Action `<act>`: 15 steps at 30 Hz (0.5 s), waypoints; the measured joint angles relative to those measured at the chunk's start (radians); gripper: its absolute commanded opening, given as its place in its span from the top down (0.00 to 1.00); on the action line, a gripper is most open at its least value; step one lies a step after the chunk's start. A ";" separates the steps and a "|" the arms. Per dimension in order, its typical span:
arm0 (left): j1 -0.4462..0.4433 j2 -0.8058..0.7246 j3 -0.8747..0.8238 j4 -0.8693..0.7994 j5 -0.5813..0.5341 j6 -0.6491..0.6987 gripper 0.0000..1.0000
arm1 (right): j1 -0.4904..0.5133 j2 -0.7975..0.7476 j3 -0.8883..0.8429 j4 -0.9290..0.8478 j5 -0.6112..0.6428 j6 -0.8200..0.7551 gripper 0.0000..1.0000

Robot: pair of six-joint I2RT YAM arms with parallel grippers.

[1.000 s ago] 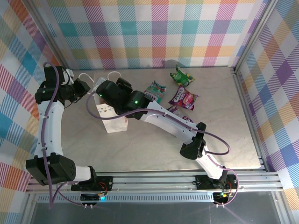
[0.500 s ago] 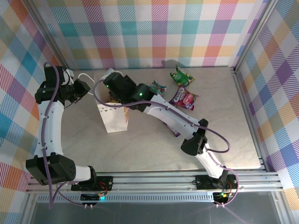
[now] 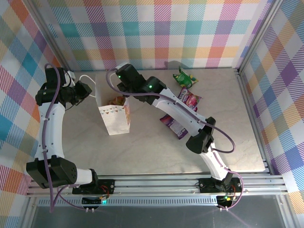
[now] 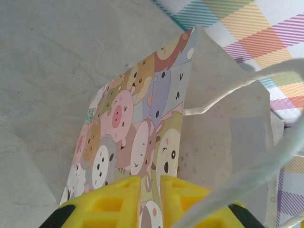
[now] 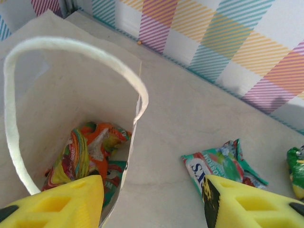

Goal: Place the snacks into the paper bag

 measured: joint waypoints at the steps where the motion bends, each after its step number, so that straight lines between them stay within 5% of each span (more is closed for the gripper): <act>1: 0.000 0.000 0.000 -0.002 0.000 0.000 0.82 | -0.006 -0.017 -0.028 0.001 -0.013 0.010 0.42; 15: 0.000 0.000 0.000 -0.031 -0.001 0.020 0.82 | -0.190 -0.393 -0.512 0.083 -0.149 0.205 0.36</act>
